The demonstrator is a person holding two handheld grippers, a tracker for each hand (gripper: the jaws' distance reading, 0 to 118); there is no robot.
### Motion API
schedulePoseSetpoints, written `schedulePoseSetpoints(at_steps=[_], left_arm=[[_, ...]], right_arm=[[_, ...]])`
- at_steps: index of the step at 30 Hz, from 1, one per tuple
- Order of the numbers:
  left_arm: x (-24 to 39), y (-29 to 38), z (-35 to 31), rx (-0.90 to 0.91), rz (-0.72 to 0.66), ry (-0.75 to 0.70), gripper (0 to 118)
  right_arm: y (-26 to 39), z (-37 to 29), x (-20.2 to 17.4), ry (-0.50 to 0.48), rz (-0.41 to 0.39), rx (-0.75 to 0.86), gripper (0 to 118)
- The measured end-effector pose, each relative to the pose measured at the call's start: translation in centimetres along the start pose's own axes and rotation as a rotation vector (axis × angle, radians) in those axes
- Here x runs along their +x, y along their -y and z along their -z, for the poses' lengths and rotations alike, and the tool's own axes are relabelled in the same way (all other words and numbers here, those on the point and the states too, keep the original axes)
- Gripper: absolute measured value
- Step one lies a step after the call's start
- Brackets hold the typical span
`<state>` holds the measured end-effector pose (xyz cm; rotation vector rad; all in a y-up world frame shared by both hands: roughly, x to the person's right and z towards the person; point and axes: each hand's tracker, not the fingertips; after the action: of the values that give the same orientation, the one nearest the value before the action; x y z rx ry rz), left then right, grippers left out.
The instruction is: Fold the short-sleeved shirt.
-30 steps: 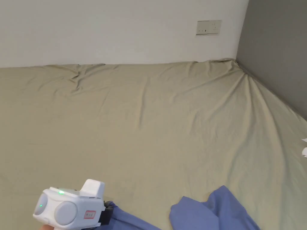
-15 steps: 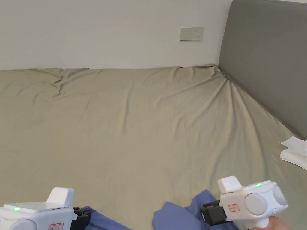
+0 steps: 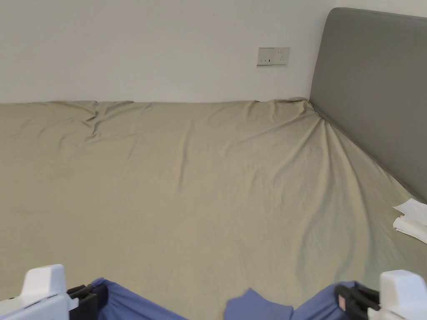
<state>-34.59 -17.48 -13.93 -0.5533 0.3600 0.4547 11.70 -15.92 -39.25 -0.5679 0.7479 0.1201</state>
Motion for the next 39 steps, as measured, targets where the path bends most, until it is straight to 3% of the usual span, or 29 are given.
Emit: schedulePoseSetpoints(at_steps=[5,8,11,13,15,16,18,20,22,25,29,32,39], left_arm=[[-0.3,-1.9,-9.5,0.200,-0.081,-0.079,1],[-1.7,-2.7,-13.9,0.281,-0.135,-0.133,1],[-3.6,-3.0,-17.1,0.366,-0.141,-0.226,1],[-5.7,-3.2,-18.9,0.412,-0.219,-0.251,1],[-7.1,-3.2,-20.2,0.433,-0.231,-0.287,1],[-7.4,-3.3,-20.8,0.443,-0.220,-0.322,1],[-7.9,-3.9,-21.9,0.447,-0.210,-0.389,1],[-9.2,-4.3,-22.4,0.472,-0.229,-0.431,1],[-10.4,-5.0,-22.2,0.486,-0.293,-0.392,1],[-10.0,-6.6,-20.4,0.477,-0.189,-0.450,1],[-11.1,-10.8,-16.5,0.445,-0.145,-0.428,1],[-12.0,-14.3,-13.5,0.443,-0.122,-0.437,1],[-11.3,-22.5,-7.9,0.474,-0.059,-0.428,1]], right_arm=[[-2.7,-8.8,-3.4,0.123,-0.070,0.336,1],[-3.6,-12.2,-4.5,0.171,-0.025,0.481,1],[-4.8,-13.5,-4.2,0.209,0.040,0.509,1],[-5.5,-13.6,-3.0,0.207,0.119,0.499,1],[-6.2,-13.2,-2.0,0.212,0.134,0.490,1],[-7.2,-12.3,1.8,0.226,0.122,0.495,1],[-8.4,-11.7,2.7,0.293,0.077,0.500,1],[-9.4,-10.9,3.7,0.300,0.093,0.522,1],[-10.6,-9.4,5.0,0.257,0.169,0.492,1],[-12.8,-6.7,3.5,0.293,0.031,0.464,1],[-17.6,-0.3,5.2,0.271,0.087,0.433,1],[-21.8,4.0,5.8,0.343,0.004,0.414,1],[-30.8,10.8,4.0,0.392,-0.056,0.408,1]])
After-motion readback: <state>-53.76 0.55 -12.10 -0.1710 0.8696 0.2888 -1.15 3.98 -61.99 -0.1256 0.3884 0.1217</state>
